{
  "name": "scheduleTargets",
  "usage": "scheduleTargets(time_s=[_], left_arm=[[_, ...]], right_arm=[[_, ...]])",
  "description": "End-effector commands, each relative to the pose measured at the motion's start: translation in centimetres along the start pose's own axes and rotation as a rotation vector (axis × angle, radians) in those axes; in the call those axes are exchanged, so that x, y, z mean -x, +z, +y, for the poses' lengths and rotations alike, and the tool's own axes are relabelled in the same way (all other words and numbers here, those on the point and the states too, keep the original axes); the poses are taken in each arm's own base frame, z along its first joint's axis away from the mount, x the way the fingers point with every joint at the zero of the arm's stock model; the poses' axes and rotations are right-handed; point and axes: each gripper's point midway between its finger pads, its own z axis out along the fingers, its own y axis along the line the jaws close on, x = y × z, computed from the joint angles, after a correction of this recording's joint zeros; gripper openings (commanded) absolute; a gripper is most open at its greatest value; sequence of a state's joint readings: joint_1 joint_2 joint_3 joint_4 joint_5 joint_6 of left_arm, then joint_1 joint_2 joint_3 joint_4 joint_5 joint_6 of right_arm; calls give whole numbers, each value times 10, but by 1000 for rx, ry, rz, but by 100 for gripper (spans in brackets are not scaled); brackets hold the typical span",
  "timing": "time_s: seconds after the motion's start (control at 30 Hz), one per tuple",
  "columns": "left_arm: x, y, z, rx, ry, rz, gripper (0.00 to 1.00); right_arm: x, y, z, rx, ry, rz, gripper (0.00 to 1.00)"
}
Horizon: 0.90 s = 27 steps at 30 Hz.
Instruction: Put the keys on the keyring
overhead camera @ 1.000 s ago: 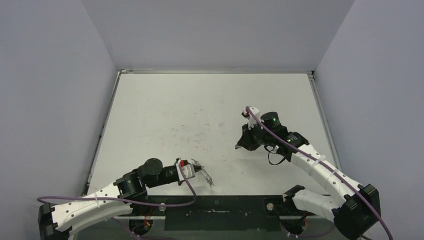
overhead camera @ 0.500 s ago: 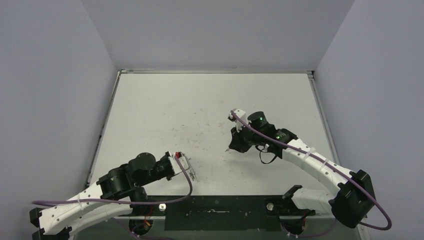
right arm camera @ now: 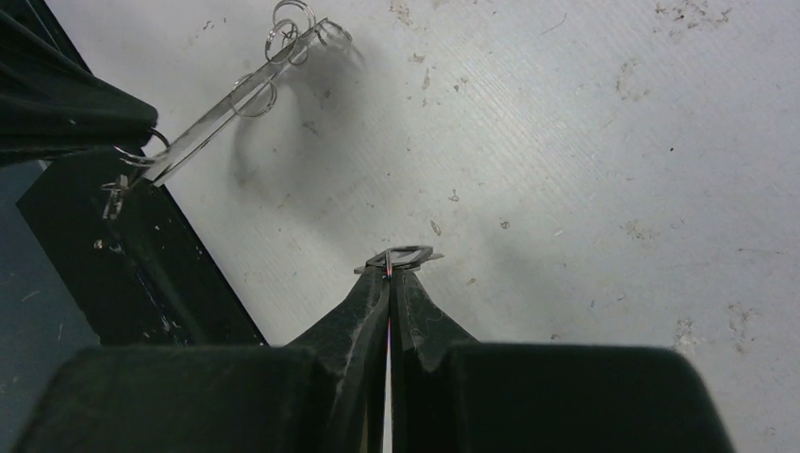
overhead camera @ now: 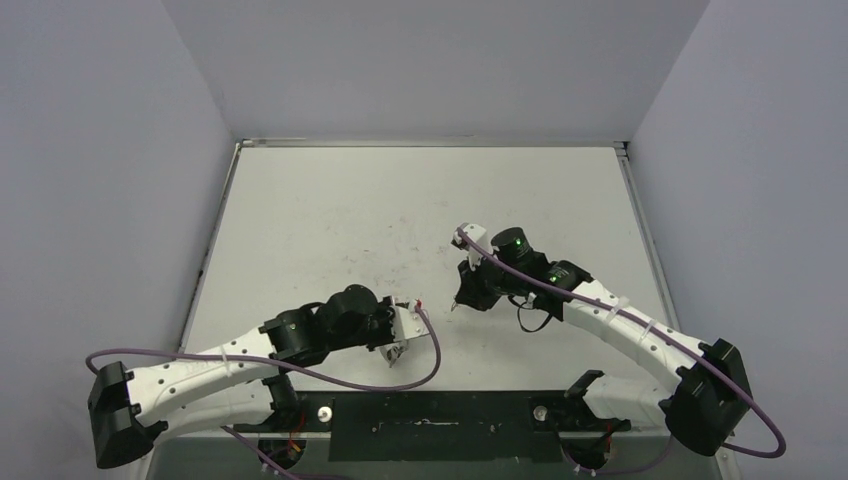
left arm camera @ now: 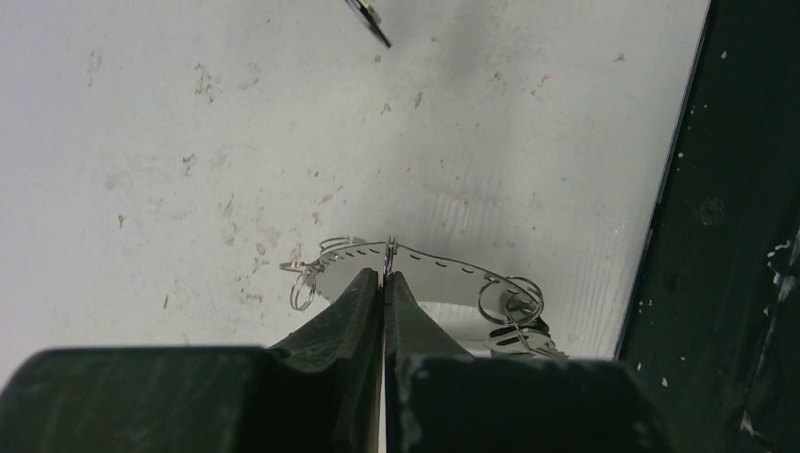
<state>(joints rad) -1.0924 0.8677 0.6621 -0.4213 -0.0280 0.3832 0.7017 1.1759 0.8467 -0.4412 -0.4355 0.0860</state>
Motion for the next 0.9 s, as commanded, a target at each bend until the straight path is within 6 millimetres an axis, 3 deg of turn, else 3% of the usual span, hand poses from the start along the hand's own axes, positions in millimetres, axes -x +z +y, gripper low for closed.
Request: scheduleTargets(time_s=[0.0, 0.2, 0.53, 0.87], left_arm=[[20, 24, -7, -42, 41, -114, 0], [21, 36, -14, -35, 10, -215, 0], [28, 28, -22, -9, -118, -411, 0], [27, 26, -22, -2, -154, -430, 0]], right_arm=[[9, -3, 11, 44, -30, -60, 0], [5, 3, 24, 107, -22, -80, 0], [0, 21, 53, 208, -61, -80, 0], [-5, 36, 84, 268, -144, -49, 0]])
